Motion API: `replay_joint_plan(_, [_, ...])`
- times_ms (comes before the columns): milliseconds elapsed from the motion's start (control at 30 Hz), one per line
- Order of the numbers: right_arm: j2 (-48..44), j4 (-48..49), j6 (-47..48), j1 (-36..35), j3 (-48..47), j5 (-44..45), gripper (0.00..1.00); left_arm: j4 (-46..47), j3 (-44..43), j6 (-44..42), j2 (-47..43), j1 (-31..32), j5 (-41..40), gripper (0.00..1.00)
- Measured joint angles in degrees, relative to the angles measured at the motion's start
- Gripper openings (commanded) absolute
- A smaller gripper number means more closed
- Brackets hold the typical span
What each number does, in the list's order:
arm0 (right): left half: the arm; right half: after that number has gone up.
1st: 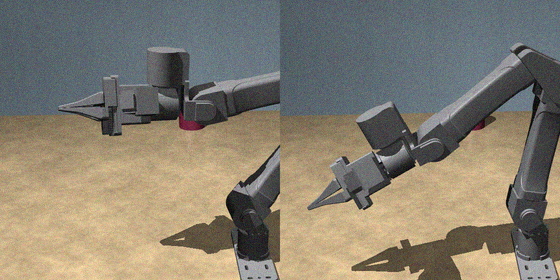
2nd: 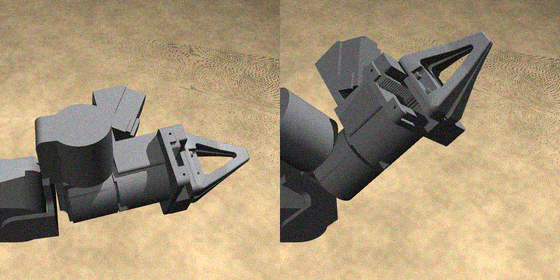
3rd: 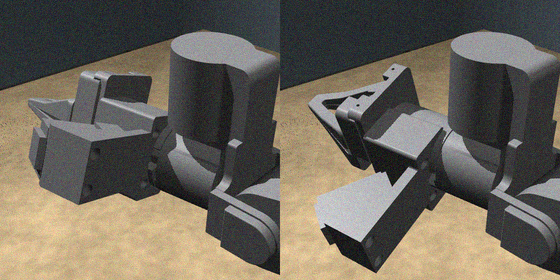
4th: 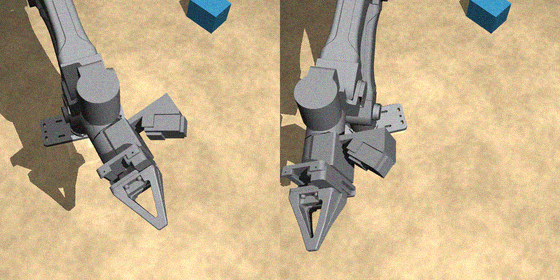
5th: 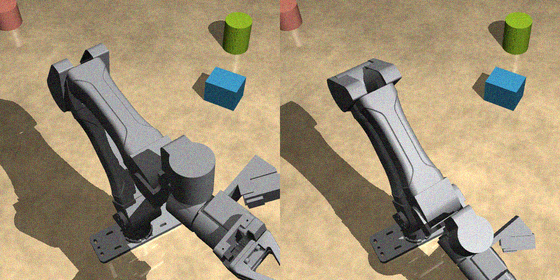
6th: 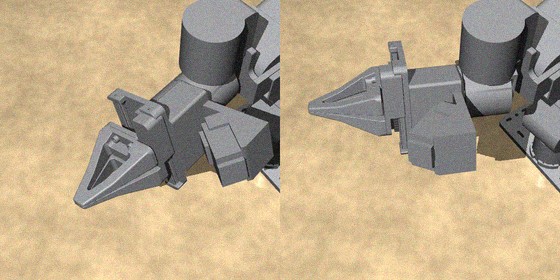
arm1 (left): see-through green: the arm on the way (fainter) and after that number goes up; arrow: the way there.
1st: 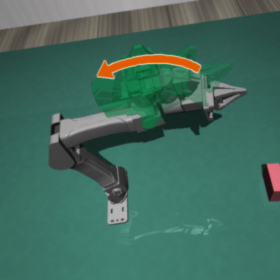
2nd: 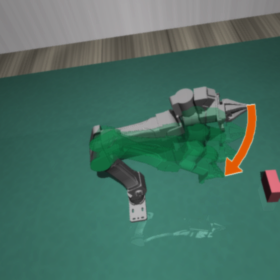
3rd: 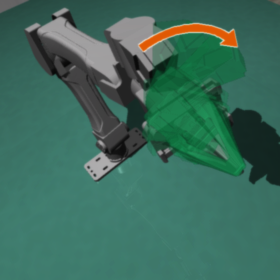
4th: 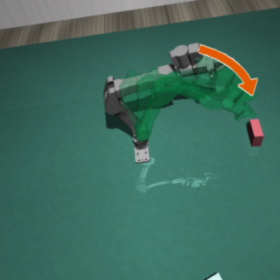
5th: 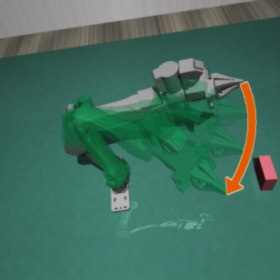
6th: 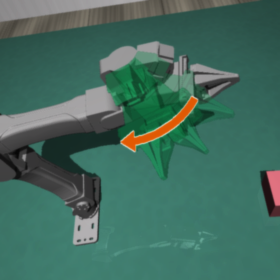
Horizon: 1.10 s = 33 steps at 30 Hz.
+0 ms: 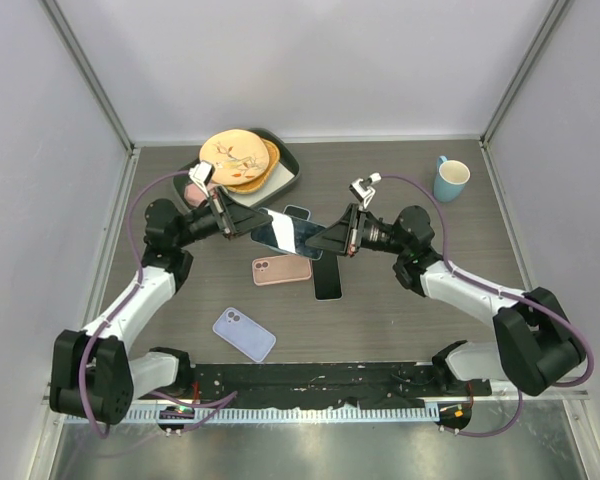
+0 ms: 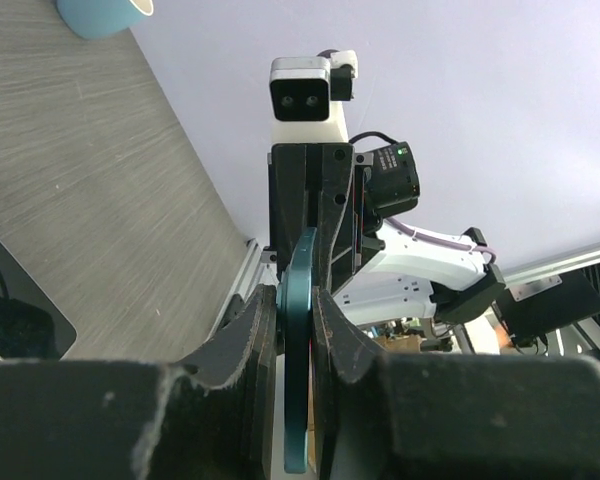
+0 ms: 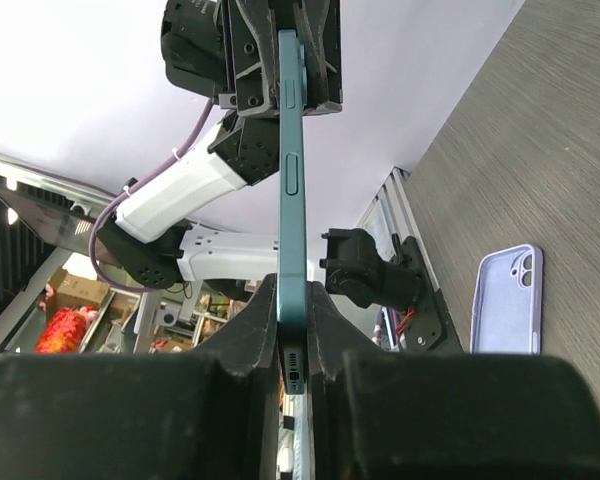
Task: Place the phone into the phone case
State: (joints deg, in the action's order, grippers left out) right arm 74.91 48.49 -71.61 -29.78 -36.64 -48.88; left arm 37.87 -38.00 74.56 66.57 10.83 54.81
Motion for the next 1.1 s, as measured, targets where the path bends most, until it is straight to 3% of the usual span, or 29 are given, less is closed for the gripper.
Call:
replay_joint_plan(33, [0.0, 0.1, -0.1, 0.0, 0.1, 0.0, 0.01, 0.0, 0.0, 0.0, 0.1, 0.0, 0.1, 0.31])
replay_joint_plan(67, [0.0, -0.1, -0.1, 0.0, 0.2, 0.0, 0.01, -0.2, 0.0, -0.2, 0.2, 0.0, 0.3, 0.49])
replay_joint_plan(167, [-1.3, -3.8, 2.1, 0.0, 0.5, 0.2, 0.01, -4.5, -0.2, -4.7, 0.2, 0.0, 0.1, 0.77])
replay_joint_plan(267, [-4.1, -12.8, 7.2, 0.7, 0.5, 1.0, 0.01, -20.0, -2.8, -15.0, -1.2, 0.0, -4.4, 0.84])
replay_joint_plan(433, [-7.1, -27.6, 16.4, 4.2, -0.5, 3.0, 0.01, -50.8, -13.9, -31.5, -2.1, 0.2, -23.7, 0.84])
replay_joint_plan(633, [-6.6, -35.5, 21.5, 10.6, -0.6, 3.6, 0.01, -69.9, -18.6, -41.0, 3.8, 0.1, -39.5, 0.76])
replay_joint_plan(900, [-5.9, -41.8, 25.9, 16.0, -0.6, 3.3, 0.01, -76.8, -18.3, -43.9, 13.6, 1.5, -43.8, 0.7])
replay_joint_plan(1100, [-4.6, -43.1, 27.2, 17.2, -0.6, 2.7, 0.01, -75.9, -19.1, -44.5, 20.7, 4.0, -44.0, 0.57])
